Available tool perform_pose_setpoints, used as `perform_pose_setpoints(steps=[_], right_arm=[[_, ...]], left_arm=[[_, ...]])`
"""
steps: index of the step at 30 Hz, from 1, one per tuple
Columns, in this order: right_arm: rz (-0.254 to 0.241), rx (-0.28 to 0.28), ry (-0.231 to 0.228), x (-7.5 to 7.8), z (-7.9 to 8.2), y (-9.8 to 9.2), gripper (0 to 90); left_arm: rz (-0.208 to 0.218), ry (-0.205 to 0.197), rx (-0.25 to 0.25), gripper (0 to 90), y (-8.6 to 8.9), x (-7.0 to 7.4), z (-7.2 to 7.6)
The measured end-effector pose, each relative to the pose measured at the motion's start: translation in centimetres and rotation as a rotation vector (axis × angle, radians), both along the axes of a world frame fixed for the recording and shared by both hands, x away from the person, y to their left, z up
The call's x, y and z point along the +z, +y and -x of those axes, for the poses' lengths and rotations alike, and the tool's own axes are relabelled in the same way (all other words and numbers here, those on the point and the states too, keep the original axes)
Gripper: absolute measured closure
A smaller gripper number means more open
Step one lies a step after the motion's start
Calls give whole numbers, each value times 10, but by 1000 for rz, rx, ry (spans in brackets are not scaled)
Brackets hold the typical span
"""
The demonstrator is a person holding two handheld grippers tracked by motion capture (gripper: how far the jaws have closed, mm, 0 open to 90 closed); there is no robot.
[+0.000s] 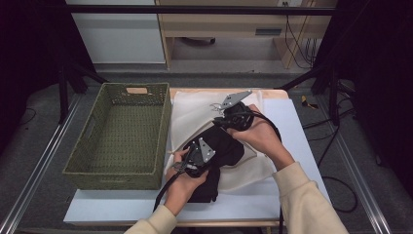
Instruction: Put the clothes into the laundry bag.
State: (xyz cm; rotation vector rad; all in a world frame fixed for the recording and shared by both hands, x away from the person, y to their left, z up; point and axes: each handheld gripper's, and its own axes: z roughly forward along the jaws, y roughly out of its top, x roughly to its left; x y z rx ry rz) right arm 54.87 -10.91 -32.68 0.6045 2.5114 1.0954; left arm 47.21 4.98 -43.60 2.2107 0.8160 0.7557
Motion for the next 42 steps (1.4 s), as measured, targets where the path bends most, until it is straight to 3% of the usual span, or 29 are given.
perform_pose_setpoints(steps=[7,20,28,31,36,37,42], right_arm=[[1,1,6,-3,-1,1,872],[2,2,10,-6,-1,2,872],[0,-3,15,-7,-1,0,872],[1,1,15,-9,-1,1,872],[-4,0,21,-9,-1,0,870],[-4,0,20,-8,-1,-1,870],[-14,-6,17,-9,0,-2,870]], left_arm=[[17,-5,14,587,1,-14,-4],[39,-33,27,583,1,-18,-1],[66,-71,46,580,-3,-18,-2],[76,-62,52,492,-4,-22,-5],[87,-80,22,363,-3,-17,-3],[114,-77,8,311,-1,-12,0],[173,-78,-17,290,4,3,9]])
